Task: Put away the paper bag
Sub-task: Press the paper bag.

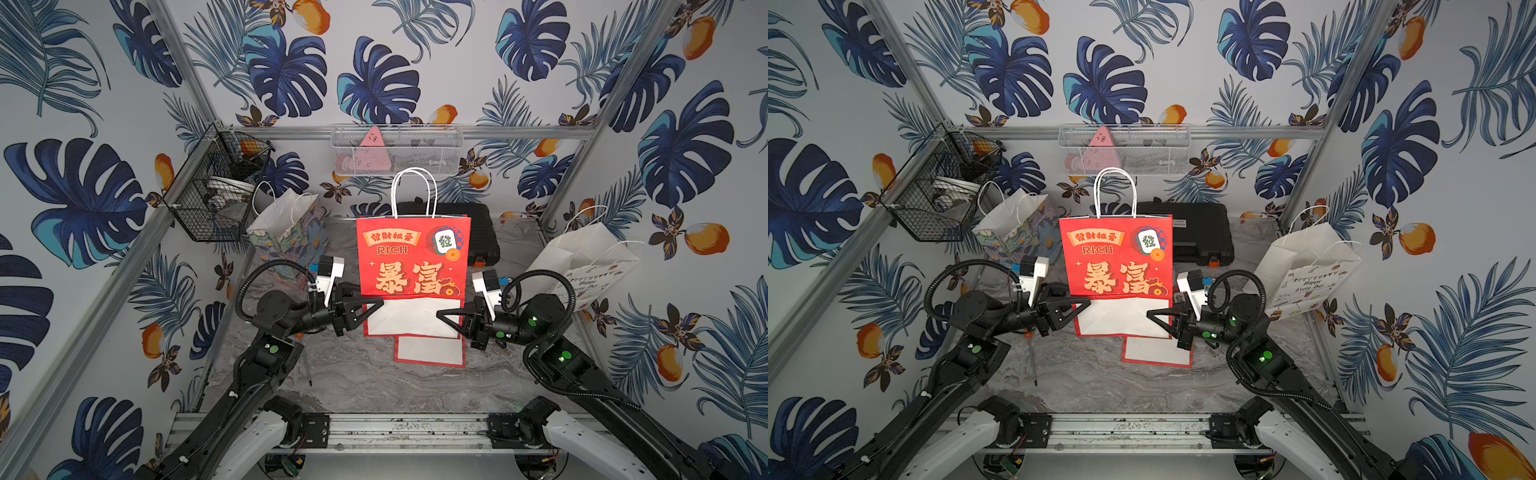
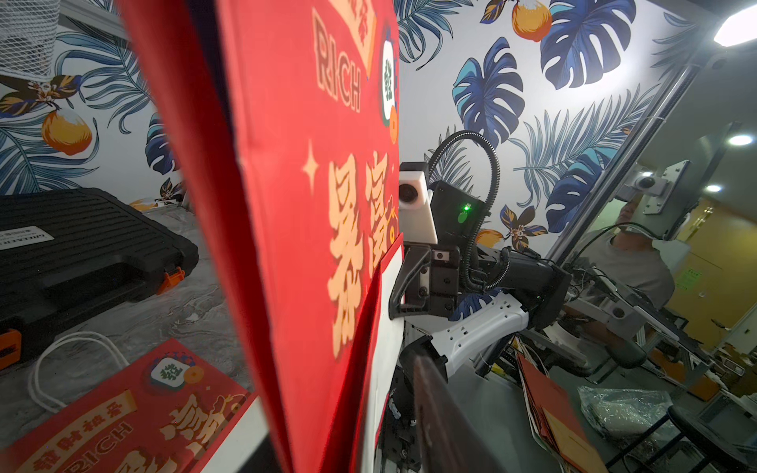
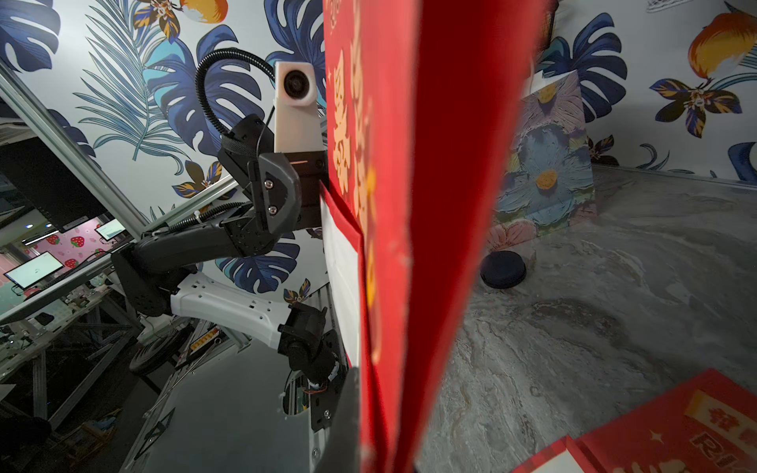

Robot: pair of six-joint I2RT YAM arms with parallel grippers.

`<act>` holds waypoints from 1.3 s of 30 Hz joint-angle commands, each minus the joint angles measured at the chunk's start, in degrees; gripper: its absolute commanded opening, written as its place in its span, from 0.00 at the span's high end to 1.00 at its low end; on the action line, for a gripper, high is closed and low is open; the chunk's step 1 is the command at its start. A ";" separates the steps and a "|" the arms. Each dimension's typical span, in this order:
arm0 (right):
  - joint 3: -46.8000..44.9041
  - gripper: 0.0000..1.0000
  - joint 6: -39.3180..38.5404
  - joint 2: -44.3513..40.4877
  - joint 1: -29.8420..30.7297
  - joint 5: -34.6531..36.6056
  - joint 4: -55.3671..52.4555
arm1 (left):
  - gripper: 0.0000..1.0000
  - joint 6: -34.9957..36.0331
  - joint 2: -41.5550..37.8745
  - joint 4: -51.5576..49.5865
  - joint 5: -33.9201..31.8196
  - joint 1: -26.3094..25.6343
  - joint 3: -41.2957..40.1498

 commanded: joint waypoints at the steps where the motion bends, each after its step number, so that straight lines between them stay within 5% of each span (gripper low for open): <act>1: -0.12 1.00 -1.45 -0.42 0.04 -0.98 -1.76 | 1.00 1.01 -0.27 0.77 -1.60 0.07 0.99; 5: -0.19 1.00 -1.96 -1.15 0.04 -0.76 -3.08 | 1.00 0.96 -0.37 0.78 -2.30 0.07 0.96; 7: -0.38 1.00 -2.24 -1.43 0.04 -0.76 -3.89 | 0.71 1.45 -0.06 -0.87 -2.90 0.07 1.68; 8: -0.53 1.00 -2.32 -1.61 0.05 -0.76 -4.14 | 0.70 1.64 0.05 -1.48 -2.86 0.08 2.12; 9: -0.62 1.00 -2.34 -1.80 0.04 -0.76 -4.38 | 0.73 1.66 0.16 -1.44 -3.01 0.07 2.19; 11: -0.87 1.00 -2.34 -1.99 0.04 -0.92 -4.80 | 1.00 1.78 0.26 -1.37 -3.35 0.07 2.44; 17: -1.42 1.00 -2.51 -2.63 0.04 -1.58 -6.36 | 1.00 2.33 0.29 -2.50 -5.06 0.07 3.29; 19: -1.81 1.00 -2.69 -2.87 0.04 -1.89 -6.92 | 0.79 3.63 0.50 -5.14 -5.89 0.07 4.25; 20: -2.01 1.00 -2.70 -2.96 0.04 -1.90 -7.05 | 0.78 4.19 0.64 -5.85 -5.91 0.07 4.59; 23: -2.35 1.00 -2.91 -3.28 0.04 -1.90 -7.85 | 1.00 4.01 1.04 -4.64 -5.30 0.07 4.93; 28: -2.69 1.00 -2.86 -3.76 0.06 -2.03 -8.17 | 1.00 4.53 1.26 -5.08 -6.70 0.07 6.00; 30: -2.66 1.00 -2.78 -3.76 0.04 -2.20 -8.21 | 0.69 5.12 1.39 -6.42 -7.67 0.08 6.64; 32: -2.95 1.00 -2.84 -3.96 0.04 -2.25 -8.52 | 0.58 5.33 1.48 -6.84 -8.27 0.07 6.79; 39: -3.93 1.00 -3.27 -4.69 0.04 -2.87 -10.47 | 1.00 5.36 0.96 -5.10 -8.74 0.07 6.89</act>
